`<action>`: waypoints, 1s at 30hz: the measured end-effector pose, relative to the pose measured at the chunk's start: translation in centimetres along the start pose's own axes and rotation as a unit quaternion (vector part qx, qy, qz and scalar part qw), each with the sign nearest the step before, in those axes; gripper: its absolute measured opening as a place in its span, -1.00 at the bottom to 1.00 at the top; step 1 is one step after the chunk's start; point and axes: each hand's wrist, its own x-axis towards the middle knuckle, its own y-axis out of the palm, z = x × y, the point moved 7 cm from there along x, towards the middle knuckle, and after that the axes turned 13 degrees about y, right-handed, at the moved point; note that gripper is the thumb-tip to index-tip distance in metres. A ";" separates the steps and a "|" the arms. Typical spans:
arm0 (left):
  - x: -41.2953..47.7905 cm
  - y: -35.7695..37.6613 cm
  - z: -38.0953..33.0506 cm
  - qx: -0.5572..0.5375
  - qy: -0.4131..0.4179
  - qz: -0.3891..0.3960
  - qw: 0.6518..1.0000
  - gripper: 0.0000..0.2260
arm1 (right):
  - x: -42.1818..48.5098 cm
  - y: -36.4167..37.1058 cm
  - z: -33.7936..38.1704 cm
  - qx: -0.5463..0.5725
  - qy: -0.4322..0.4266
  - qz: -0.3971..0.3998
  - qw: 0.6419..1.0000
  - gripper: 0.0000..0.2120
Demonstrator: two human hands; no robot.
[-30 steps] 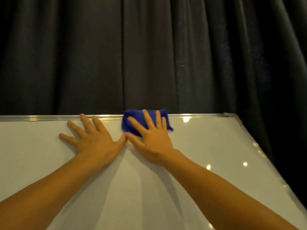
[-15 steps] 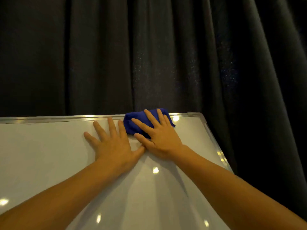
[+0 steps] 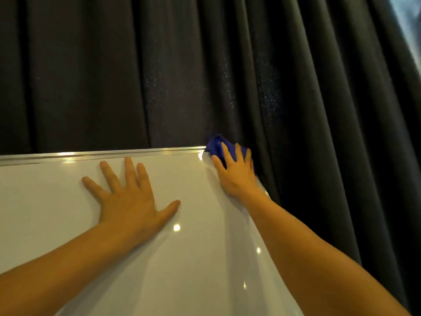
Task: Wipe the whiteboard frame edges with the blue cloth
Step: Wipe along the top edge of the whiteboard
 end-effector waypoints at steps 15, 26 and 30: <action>3.9 1.7 -10.8 0.032 0.175 -0.055 0.983 0.08 | -2.4 -0.3 -2.3 0.041 0.099 0.063 0.992 -0.25; 1.3 2.6 -14.1 0.039 0.255 -0.018 0.966 0.07 | -13.5 -0.2 -12.2 -0.051 0.197 -0.068 0.977 -0.30; -0.3 3.3 -15.2 0.041 0.275 -0.033 0.960 0.11 | -21.0 0.1 -16.6 -0.041 0.240 -0.061 0.968 -0.26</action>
